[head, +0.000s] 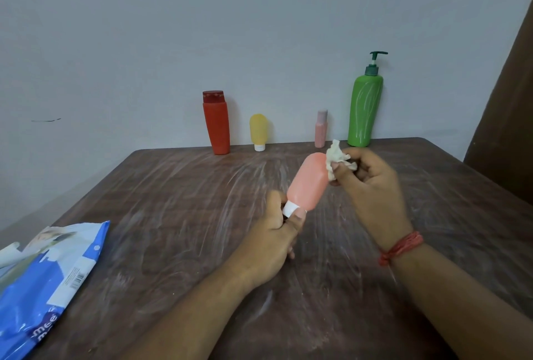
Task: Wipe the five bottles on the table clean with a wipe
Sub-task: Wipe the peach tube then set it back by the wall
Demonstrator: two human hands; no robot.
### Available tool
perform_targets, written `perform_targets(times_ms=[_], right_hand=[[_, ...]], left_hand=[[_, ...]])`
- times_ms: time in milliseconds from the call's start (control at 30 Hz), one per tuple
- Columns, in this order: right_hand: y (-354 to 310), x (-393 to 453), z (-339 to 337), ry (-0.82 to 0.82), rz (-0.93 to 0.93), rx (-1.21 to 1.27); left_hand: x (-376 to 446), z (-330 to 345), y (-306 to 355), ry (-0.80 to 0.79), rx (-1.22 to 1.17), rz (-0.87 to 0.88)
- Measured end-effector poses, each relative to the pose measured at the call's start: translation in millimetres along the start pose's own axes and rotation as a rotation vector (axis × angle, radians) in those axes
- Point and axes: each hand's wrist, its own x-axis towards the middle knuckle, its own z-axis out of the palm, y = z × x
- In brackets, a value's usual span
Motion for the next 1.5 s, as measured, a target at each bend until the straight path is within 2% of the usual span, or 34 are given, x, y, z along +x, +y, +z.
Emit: perform_targets(times_ms=[167,300,500,700,800,933,1033,1133,1300,1500], right_hand=[[7,-5,6,-0.002,0.110,0.079],[14,-16,17,-0.087,0.156,0.064],[20,-25,22,-0.268,0.249,0.042],[14,-16,17,-0.054,0.223,0.184],[15,-18,17,-0.118,0.230,0.193],[16,-25,25,-0.228,0.216,0.132],[14,-27,27,-0.228,0.208,0.069],[15,-29,26,-0.252,0.175,-0.133],[11,-33,30,-0.271,0.043,-0.368],[3,-35,31,-0.228,-0.197,-0.545]], left_hand=[[1,-1,-1,0.051,-0.064,0.043],[4,2,-1,0.115,-0.178,0.030],[5,-5,-7,0.168,-0.143,0.011],[4,2,-1,0.092,-0.182,0.012],[3,4,2,0.133,-0.291,-0.046],[5,0,4,0.251,-0.376,-0.101],[5,1,5,0.247,-0.455,-0.122],[4,4,7,0.260,-0.517,-0.127],[8,2,7,0.398,-0.528,-0.127],[6,3,5,0.275,-0.442,-0.097]])
